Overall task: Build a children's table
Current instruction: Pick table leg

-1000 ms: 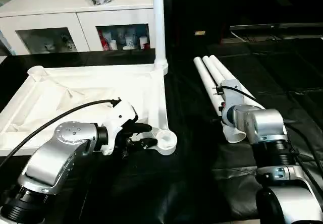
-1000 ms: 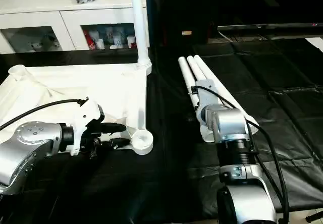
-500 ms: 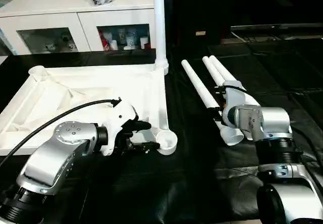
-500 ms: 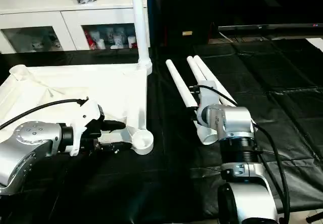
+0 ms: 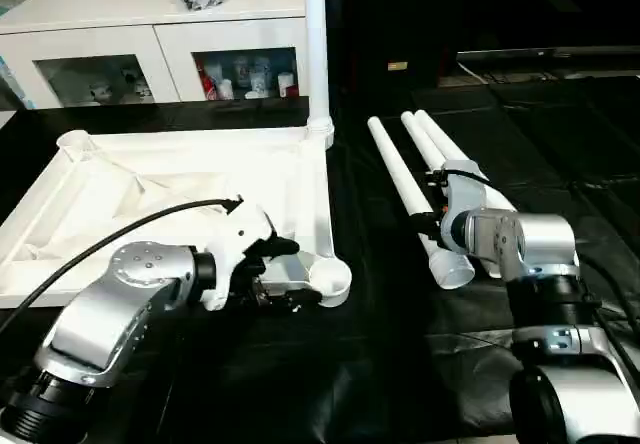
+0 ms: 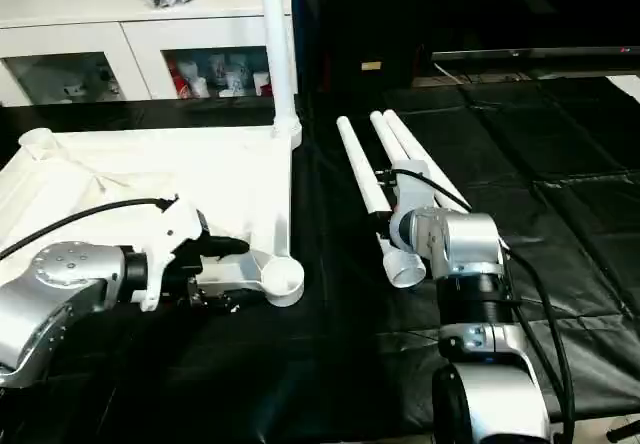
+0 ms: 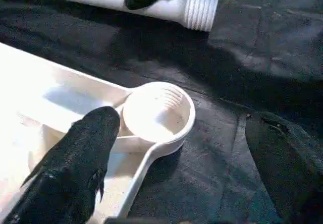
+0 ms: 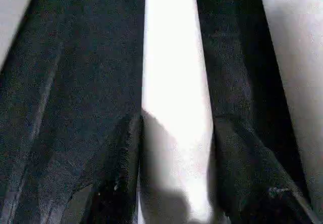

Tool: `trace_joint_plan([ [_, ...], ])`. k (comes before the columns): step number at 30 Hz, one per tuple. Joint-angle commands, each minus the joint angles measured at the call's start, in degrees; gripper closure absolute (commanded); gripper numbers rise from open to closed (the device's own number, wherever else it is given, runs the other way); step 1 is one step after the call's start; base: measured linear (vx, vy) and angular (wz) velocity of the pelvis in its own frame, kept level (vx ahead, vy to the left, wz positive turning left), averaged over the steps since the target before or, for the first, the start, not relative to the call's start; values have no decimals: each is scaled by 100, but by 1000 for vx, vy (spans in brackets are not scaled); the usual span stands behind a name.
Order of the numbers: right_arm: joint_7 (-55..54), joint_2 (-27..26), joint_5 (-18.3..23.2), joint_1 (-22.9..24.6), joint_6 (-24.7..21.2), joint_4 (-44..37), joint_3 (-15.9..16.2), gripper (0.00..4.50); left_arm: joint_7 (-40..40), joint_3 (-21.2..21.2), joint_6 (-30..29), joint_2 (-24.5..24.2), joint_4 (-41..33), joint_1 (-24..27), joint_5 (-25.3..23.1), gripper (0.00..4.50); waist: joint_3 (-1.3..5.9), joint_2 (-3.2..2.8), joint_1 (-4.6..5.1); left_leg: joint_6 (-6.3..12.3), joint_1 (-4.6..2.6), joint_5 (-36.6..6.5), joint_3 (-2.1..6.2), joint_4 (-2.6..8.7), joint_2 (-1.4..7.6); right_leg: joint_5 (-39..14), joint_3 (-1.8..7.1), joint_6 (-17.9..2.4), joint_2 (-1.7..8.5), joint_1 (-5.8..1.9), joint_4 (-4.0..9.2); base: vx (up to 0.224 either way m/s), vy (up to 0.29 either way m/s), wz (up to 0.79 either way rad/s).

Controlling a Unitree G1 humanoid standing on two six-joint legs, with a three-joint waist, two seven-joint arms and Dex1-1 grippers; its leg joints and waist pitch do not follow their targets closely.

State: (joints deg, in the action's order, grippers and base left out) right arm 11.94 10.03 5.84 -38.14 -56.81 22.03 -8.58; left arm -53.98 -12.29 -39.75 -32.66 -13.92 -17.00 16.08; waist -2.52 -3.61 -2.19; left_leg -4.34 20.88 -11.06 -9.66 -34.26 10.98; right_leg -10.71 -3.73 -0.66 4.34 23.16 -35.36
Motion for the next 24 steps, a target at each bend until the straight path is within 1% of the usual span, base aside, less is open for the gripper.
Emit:
trace_joint_plan([
  [1, 213, -89, 190, 161, 514, -262, -22, 271, 58, -9, -22, -35, -79, -14, 18, 0, 377, 36, -30, -86, -31, -648, 5, 352, 86, -648, 239, -1175, 275, -346, 349, 0, 0, 0],
  [3, 243, -89, 197, 196, 573, -289, -9, 271, 61, -11, -22, -34, -80, -11, 16, 0, 376, 29, -23, -48, -25, -613, 11, 354, 82, -694, 235, -1172, 270, -350, 350, 0, 0, 0],
  [4, 243, -125, 207, 272, 711, -351, -12, 271, 76, -8, -16, -28, -78, -7, 10, 0, 371, 32, -25, -42, -25, -632, 9, 355, 87, -729, 236, -1173, 274, -342, 357, 0, 0, 0],
  [5, 243, -125, 207, 272, 711, -351, -12, 271, 76, -8, -16, -28, -78, -7, 10, 0, 372, 27, -26, -44, -33, -638, 7, 352, 91, -771, 238, -1167, 273, -333, 358, 0, 0, 0],
  [6, 243, -157, 221, 297, 805, -379, -26, 272, 80, -6, -11, -27, -77, -6, 7, 0, 370, 26, -25, -46, -36, -639, 9, 356, 89, -780, 236, -1172, 268, -334, 358, 0, 0, 0],
  [8, 120, -304, 319, 297, 927, -505, -195, 272, 102, -2, 15, -18, -60, -8, -7, 0, 366, 23, -20, -54, -32, -683, 11, 361, 89, -859, 239, -1152, 274, -330, 363, 0, 0, 0],
  [9, 29, -362, 340, 294, 1064, -590, -266, 272, 124, -4, 44, -14, -43, -14, -23, 0, 372, 24, -17, -51, -30, -652, 16, 362, 89, -819, 237, -1137, 273, -334, 358, 0, 0, 0],
  [10, -1, -371, 333, 294, 1120, -618, -273, 272, 132, -4, 54, -12, -36, -17, -29, 0, 371, 19, -14, -49, -29, -645, 15, 363, 92, -804, 240, -1128, 273, -330, 357, 0, 0, 0],
  [12, -81, -332, 212, 329, 1446, -704, -156, 272, 183, 3, 93, 22, -14, -26, -36, 0, 374, 18, -17, -53, -35, -614, 15, 359, 92, -742, 236, -1129, 266, -326, 349, 0, 0, 0],
  [14, -130, -313, 150, 330, 1547, -734, -102, 272, 214, 15, 106, 57, -5, -34, -25, 0, 376, 15, -16, -60, -39, -577, 12, 358, 89, -681, 235, -1129, 257, -325, 344, 0, 0, 0],
  [15, -172, -311, 122, 309, 1644, -742, -92, 272, 253, 22, 120, 99, 7, -45, -16, 0, 376, 23, -26, -55, -36, -576, 4, 354, 84, -681, 238, -1138, 260, -326, 348, 0, 0, 0],
  [19, -147, -351, 158, 268, 1720, -751, -158, 272, 284, 8, 140, 118, 22, -47, -32, 0, 372, 39, -22, -22, -22, -600, 7, 356, 79, -746, 238, -1118, 259, -336, 355, 0, 0, 0],
  [20, -147, -351, 158, 268, 1720, -751, -158, 272, 284, 8, 140, 118, 22, -47, -32, 0, 372, 34, -25, -21, -25, -611, 8, 355, 80, -767, 238, -1113, 262, -335, 356, 0, 0, 0],
  [24, -105, -285, 91, 339, 1922, -818, 76, 272, 336, 4, 161, 130, 24, -30, -27, 0, 372, 43, -9, -10, -19, -603, 9, 354, 79, -815, 237, -1089, 262, -336, 359, 0, 0, 0],
])
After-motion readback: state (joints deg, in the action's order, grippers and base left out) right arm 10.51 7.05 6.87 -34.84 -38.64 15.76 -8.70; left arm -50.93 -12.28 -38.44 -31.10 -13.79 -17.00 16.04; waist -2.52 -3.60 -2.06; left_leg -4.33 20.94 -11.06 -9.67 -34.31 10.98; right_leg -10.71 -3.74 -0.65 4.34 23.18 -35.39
